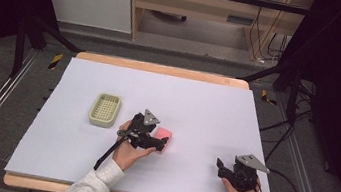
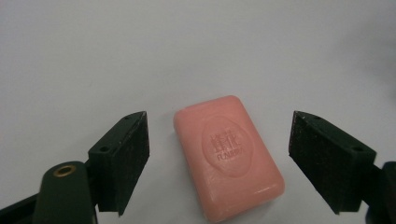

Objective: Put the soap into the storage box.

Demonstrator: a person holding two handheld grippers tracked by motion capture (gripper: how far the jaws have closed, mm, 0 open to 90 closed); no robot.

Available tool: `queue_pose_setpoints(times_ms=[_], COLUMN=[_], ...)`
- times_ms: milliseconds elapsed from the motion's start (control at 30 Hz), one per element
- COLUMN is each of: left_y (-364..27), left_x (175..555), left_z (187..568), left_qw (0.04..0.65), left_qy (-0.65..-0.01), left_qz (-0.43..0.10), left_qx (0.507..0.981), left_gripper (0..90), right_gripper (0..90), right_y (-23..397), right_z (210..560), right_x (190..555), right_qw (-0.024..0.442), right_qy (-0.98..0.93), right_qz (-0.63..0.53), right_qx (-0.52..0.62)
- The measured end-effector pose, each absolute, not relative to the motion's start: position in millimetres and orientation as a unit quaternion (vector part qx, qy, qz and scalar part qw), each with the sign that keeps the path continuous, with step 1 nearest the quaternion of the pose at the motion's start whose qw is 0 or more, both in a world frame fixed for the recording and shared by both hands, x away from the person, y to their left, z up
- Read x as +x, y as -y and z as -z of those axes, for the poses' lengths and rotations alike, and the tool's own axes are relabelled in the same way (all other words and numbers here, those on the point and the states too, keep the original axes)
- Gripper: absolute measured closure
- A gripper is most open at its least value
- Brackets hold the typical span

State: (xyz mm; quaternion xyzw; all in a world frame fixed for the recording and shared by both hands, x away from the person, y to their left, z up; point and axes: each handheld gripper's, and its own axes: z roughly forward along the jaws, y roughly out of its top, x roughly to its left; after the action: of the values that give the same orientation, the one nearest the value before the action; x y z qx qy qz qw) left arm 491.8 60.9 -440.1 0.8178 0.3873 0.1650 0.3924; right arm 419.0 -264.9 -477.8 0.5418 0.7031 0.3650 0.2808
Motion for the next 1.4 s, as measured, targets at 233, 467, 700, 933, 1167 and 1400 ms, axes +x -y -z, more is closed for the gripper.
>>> queue_pose_setpoints(times_ms=[233, 467, 700, 933, 1167, 1400], left_y=[-53, -50, -45, -43, -45, -46], left_x=[494, 497, 499, 501, 500, 500], left_z=[447, 454, 462, 469, 468, 468], left_qw=[0.377, 0.368, 0.351, 0.342, 0.344, 0.344], left_qy=[-0.384, -0.386, -0.387, -0.397, -0.406, -0.407], left_qz=[-0.163, -0.157, -0.152, -0.143, -0.136, -0.132], left_qx=[0.827, 0.831, 0.839, 0.840, 0.836, 0.836], left_gripper=[19.8, 19.6, 20.5, 24.7, 32.4, 35.9], right_gripper=[31.0, 31.4, 31.7, 32.1, 32.5, 32.5], right_y=[265, 265, 265, 265, 265, 265], right_z=[478, 478, 479, 479, 479, 479], right_x=[419, 419, 419, 419, 419, 420], right_qw=[0.280, 0.277, 0.275, 0.273, 0.272, 0.272], right_qy=[-0.704, -0.704, -0.705, -0.706, -0.707, -0.708], right_qz=[-0.364, -0.365, -0.365, -0.366, -0.366, -0.365], right_qx=[0.542, 0.543, 0.543, 0.542, 0.540, 0.540])
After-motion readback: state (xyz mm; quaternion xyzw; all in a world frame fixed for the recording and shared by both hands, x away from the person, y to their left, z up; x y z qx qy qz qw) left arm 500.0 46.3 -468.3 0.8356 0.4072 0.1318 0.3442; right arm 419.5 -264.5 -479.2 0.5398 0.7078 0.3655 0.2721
